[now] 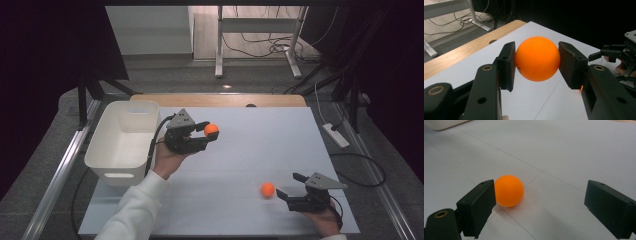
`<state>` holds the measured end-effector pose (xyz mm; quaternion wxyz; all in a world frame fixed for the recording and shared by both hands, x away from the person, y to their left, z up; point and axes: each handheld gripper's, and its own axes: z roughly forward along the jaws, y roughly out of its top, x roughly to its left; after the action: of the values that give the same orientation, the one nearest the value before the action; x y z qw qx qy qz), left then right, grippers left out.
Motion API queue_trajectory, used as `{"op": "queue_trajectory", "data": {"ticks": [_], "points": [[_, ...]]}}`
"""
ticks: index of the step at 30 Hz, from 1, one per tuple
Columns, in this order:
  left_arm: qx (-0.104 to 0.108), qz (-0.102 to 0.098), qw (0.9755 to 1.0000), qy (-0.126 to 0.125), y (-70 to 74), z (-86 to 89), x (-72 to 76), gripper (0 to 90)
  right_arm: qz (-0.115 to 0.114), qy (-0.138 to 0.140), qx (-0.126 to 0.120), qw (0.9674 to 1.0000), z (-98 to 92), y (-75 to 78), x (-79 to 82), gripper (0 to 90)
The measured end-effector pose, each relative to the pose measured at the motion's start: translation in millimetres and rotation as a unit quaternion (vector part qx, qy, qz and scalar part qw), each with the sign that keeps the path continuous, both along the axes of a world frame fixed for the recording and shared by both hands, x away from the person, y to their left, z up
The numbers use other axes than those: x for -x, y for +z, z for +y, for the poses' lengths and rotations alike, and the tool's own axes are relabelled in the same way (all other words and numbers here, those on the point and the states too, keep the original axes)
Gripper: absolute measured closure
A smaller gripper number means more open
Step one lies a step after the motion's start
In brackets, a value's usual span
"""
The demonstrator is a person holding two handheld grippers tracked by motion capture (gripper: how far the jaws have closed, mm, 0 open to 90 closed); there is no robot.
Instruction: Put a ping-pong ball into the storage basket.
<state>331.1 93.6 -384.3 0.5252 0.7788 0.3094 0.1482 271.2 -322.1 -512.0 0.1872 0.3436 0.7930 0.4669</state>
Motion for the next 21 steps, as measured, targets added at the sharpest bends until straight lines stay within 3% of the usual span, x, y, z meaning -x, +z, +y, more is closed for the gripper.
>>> {"op": "queue_trajectory", "data": {"ticks": [21], "points": [[0.009,-0.009,0.9998,0.017,14.8,18.0,-1.3,51.0,-0.001,-0.004,-0.003,1.0,-0.4,0.2,-0.3,9.9]]}}
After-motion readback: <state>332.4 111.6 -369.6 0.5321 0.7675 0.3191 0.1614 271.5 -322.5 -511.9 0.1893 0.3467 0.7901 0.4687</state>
